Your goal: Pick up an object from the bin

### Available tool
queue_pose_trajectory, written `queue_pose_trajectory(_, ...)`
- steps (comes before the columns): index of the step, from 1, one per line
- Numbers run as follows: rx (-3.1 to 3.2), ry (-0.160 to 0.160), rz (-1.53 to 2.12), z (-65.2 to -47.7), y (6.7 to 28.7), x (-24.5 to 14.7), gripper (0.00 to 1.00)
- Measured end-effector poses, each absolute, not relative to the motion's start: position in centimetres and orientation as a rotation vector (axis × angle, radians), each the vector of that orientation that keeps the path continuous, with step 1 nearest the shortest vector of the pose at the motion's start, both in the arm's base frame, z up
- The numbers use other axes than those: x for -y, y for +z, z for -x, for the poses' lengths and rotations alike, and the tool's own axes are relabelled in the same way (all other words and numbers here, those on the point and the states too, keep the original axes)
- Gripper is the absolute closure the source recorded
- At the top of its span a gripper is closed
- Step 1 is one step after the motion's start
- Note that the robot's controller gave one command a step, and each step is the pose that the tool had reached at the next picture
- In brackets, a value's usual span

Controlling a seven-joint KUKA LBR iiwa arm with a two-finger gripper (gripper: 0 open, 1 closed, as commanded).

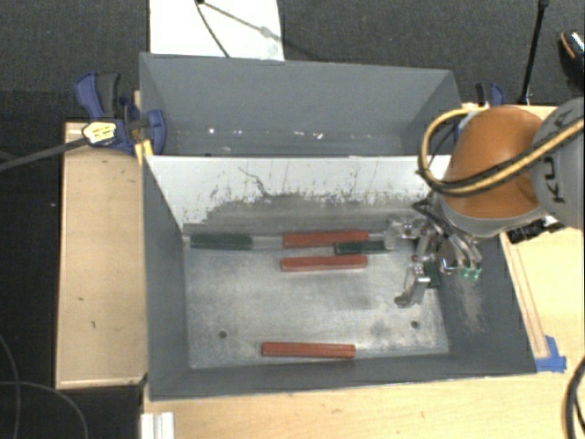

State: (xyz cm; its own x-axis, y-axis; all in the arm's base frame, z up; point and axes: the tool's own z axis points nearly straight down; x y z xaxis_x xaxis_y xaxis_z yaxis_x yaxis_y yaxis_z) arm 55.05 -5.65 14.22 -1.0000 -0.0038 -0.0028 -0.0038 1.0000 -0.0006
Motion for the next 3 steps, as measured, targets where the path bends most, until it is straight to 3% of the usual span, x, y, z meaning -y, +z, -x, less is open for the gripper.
queue_pose_trajectory(1,-3.137,0.002,-0.101,-55.6,13.6,3.8,0.0)
queue_pose_trajectory(2,-3.139,0.002,0.01,-58.7,6.8,2.0,0.0)
queue_pose_trajectory(3,-3.131,0.001,0.008,-59.0,7.4,2.0,1.0)
